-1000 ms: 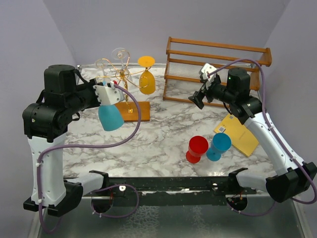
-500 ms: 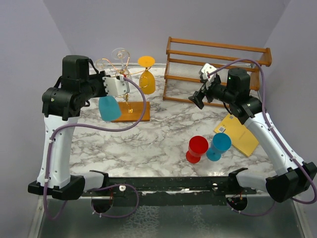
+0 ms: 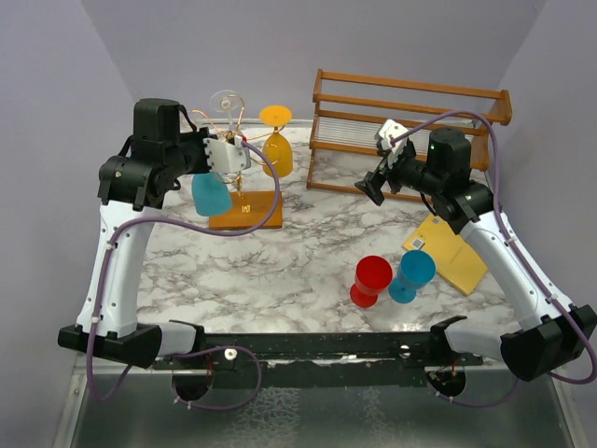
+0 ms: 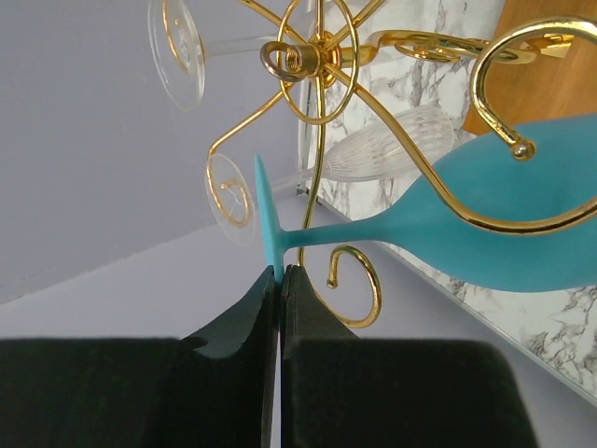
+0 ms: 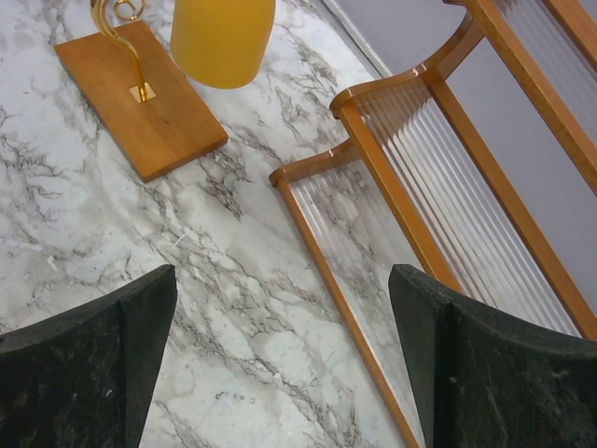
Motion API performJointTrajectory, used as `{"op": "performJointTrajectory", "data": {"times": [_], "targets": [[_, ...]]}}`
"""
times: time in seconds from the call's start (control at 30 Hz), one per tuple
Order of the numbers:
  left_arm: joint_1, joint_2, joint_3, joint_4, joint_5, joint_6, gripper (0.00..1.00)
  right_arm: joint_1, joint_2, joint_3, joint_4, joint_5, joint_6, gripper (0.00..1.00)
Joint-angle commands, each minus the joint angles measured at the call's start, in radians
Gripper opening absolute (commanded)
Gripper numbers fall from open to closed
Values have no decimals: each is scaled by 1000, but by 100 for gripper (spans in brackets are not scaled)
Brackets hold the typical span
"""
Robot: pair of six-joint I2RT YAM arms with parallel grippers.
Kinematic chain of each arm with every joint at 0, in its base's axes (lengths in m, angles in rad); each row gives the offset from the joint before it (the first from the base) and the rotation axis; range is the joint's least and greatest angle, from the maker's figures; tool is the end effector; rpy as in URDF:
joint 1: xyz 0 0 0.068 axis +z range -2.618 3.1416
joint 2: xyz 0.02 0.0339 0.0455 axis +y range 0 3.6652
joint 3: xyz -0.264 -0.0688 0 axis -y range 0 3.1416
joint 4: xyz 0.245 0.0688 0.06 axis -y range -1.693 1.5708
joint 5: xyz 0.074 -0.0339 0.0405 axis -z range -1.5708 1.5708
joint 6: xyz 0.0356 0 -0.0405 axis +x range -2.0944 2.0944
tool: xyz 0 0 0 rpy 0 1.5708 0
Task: Place the wine glass upside down on the wine glass rack
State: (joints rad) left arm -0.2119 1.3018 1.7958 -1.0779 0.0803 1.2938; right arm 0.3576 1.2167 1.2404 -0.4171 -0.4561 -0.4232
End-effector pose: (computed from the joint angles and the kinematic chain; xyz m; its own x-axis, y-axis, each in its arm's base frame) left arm 0.2227 -0.0508 0.4766 0.1172 0.9555 -0.2707 0.5936 0.1511 0.7904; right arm 0.2473 0.1091 0.3863 -0.0419 -0.4092 -0.9115 -0.7814 0.5819 -0.2254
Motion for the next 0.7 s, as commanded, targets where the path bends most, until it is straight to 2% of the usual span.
{"op": "performJointTrajectory", "data": {"times": [0.0,0.67], "targets": [[-9,3,-19,70,-30,11,0,-4,-2,-9,29,22,-5,95],[-15,-16,-82,127,-222,-8,0,-4,4,-11,25,16,-10,95]]}}
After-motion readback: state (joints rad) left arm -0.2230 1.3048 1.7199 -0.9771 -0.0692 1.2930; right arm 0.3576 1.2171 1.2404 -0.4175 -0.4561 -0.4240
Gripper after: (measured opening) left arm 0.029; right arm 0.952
